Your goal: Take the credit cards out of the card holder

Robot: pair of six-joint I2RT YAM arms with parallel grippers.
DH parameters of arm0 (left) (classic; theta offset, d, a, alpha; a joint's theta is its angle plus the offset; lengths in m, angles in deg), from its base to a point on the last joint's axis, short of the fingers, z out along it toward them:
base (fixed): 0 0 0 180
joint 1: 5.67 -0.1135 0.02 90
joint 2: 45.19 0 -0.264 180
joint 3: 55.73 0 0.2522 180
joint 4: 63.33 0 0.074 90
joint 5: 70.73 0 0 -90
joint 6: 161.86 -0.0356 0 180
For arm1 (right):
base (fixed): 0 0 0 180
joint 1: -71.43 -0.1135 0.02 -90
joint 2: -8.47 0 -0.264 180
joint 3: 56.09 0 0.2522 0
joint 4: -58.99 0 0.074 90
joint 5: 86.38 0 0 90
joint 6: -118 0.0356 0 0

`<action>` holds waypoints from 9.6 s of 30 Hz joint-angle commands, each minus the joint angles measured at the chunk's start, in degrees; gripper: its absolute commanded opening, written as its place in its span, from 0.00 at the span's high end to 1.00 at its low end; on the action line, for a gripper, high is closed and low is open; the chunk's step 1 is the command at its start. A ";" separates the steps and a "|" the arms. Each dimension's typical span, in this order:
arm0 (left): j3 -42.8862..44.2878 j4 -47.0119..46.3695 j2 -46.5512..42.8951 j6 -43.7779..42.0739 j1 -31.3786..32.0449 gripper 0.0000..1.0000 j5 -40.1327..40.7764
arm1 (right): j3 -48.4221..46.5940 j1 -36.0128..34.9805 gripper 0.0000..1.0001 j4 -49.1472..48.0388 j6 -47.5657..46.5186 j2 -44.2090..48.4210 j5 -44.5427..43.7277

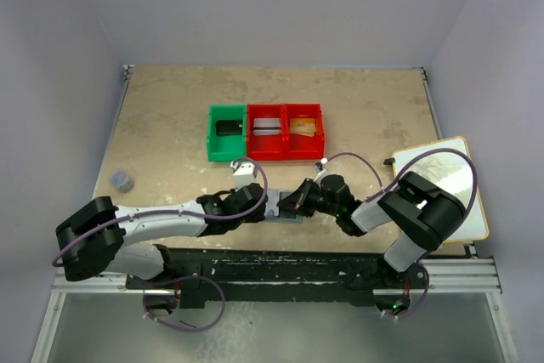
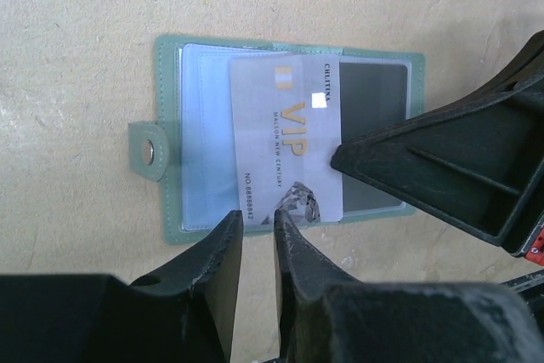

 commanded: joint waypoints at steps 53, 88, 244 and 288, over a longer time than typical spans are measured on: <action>-1.26 -2.99 4.65 4.00 -2.38 0.98 4.31 | -3.83 -0.06 0.97 -5.03 -2.95 -6.31 2.84; 3.78 -4.49 8.70 1.68 -4.91 0.96 -0.99 | 1.48 0.36 0.99 -6.18 -1.79 -4.52 2.30; -7.24 28.99 -34.84 13.05 -2.98 0.35 25.23 | -55.11 2.39 1.00 38.91 -98.80 -10.14 -13.82; -6.83 33.22 -38.13 15.22 -2.98 0.34 25.73 | -71.65 2.36 0.89 41.15 -121.54 -31.54 -26.95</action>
